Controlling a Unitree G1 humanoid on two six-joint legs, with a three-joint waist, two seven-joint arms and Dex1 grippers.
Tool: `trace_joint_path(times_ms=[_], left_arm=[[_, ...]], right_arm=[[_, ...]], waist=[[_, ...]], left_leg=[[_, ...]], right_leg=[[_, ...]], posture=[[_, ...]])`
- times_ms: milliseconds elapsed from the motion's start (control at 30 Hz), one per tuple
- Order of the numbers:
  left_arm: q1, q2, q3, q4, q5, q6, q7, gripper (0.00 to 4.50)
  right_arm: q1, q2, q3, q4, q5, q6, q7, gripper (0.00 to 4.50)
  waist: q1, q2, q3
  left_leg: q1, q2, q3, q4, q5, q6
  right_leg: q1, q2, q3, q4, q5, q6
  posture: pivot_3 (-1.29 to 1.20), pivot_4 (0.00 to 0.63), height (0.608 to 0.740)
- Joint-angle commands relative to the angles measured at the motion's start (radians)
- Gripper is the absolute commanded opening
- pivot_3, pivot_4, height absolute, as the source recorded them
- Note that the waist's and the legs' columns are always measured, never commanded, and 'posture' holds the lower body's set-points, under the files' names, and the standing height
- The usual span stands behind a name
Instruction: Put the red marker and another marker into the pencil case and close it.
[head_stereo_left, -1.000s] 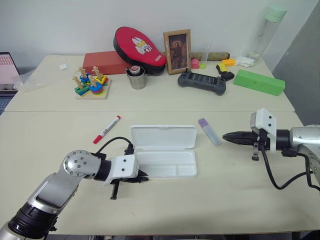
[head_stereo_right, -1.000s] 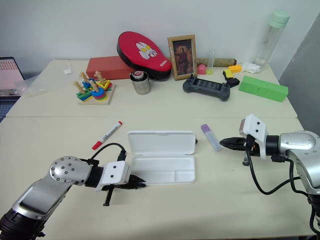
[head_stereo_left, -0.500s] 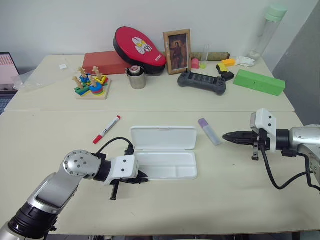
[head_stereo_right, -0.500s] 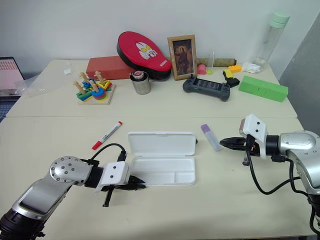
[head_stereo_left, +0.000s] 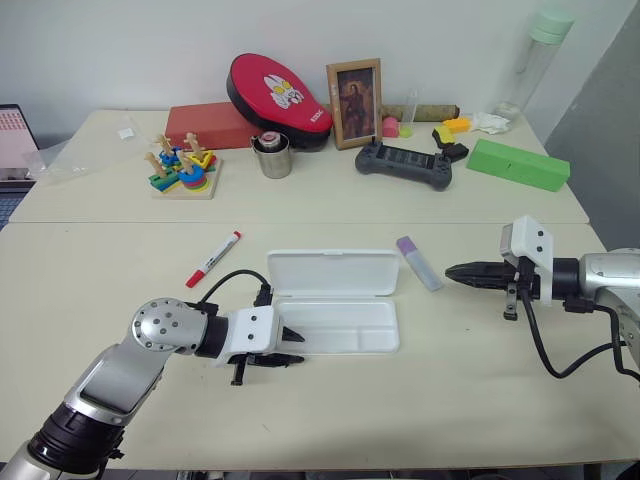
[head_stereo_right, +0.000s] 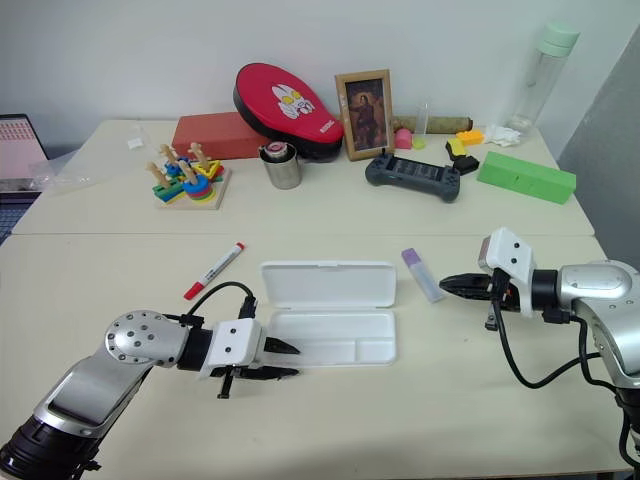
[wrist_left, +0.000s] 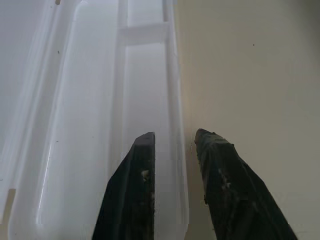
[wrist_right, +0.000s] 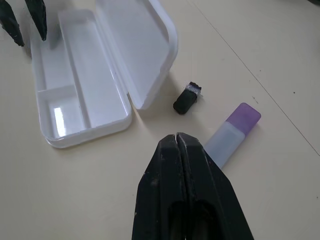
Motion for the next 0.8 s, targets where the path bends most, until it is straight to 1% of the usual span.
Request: trace_joint_path(times_ms=[33,67,133,167,200,300,367,400,500,800], left_arm=[[-0.001,0.009,0.003,-0.020,-0.016,0.008,-0.010,2.27],[-0.001,0.008,0.004,-0.020,-0.015,0.008,-0.011,2.51],[-0.001,0.010,0.007,-0.022,-0.019,0.017,-0.016,2.84],[0.000,0.010,0.009,-0.024,-0.022,0.019,-0.017,3.16],[0.001,0.012,0.012,-0.028,-0.031,0.029,-0.023,3.31],[0.004,0.021,0.026,-0.050,-0.063,0.064,-0.032,4.00],[0.005,0.030,0.037,-0.065,-0.082,0.089,-0.034,4.36],[0.006,0.034,0.045,-0.073,-0.094,0.102,-0.036,4.44],[0.018,0.056,0.077,-0.109,-0.136,0.144,-0.037,4.44],[0.049,0.108,0.231,-0.215,-0.277,0.287,-0.006,4.44]], right_arm=[[-0.013,-0.010,-0.019,-0.020,0.007,-0.009,0.004,0.00],[-0.013,-0.010,-0.018,-0.019,0.007,-0.009,0.004,0.00],[-0.013,-0.010,-0.018,-0.018,0.007,-0.009,0.004,0.00],[-0.014,-0.010,-0.017,-0.017,0.006,-0.010,0.005,0.00],[-0.015,-0.010,-0.016,-0.016,0.006,-0.010,0.005,0.00],[-0.018,-0.009,-0.014,-0.014,0.006,-0.010,0.007,0.00],[-0.019,-0.009,-0.012,-0.013,0.006,-0.010,0.009,0.00],[-0.019,-0.009,-0.012,-0.013,0.007,-0.010,0.010,0.00],[-0.016,-0.010,-0.014,-0.016,0.008,-0.009,0.012,0.00],[-0.021,-0.006,-0.011,-0.010,0.005,-0.012,0.017,0.00]], waist=[[0.000,0.000,0.000],[0.000,0.000,0.000],[0.000,0.000,0.000],[0.000,0.000,0.000],[0.000,0.000,0.000],[0.000,0.000,0.000],[0.000,0.000,0.000],[0.000,0.000,0.000],[0.000,0.000,0.000],[0.000,0.000,0.000]], left_leg=[[0.000,0.000,0.000,0.000,0.000,0.000],[0.000,0.000,0.000,0.000,0.000,0.000],[0.000,0.000,0.000,0.000,0.000,0.000],[0.000,0.000,0.000,0.000,0.000,0.000],[0.000,0.000,0.000,0.000,0.000,0.000],[0.000,0.000,0.000,0.000,0.000,0.000],[0.000,0.000,0.000,0.000,0.000,0.000],[0.000,0.000,0.000,0.000,0.000,0.000],[0.000,0.000,0.000,0.000,0.000,0.000],[0.000,0.000,0.000,0.000,0.000,0.000]], right_leg=[[0.000,0.000,0.000,0.000,0.000,0.000],[0.000,0.000,0.000,0.000,0.000,0.000],[0.000,0.000,0.000,0.000,0.000,0.000],[0.000,0.000,0.000,0.000,0.000,0.000],[0.000,0.000,0.000,0.000,0.000,0.000],[0.000,0.000,0.000,0.000,0.000,0.000],[0.000,0.000,0.000,0.000,0.000,0.000],[0.000,0.000,0.000,0.000,0.000,0.000],[0.000,0.000,0.000,0.000,0.000,0.000],[0.000,0.000,0.000,0.000,0.000,0.000]], posture=[[0.00,0.150,0.740],[0.00,0.150,0.740],[0.00,0.150,0.740],[0.00,0.150,0.740],[0.00,0.150,0.740],[0.00,0.150,0.740],[0.00,0.150,0.740],[0.00,0.150,0.740],[0.00,0.150,0.740],[0.00,0.150,0.740]])
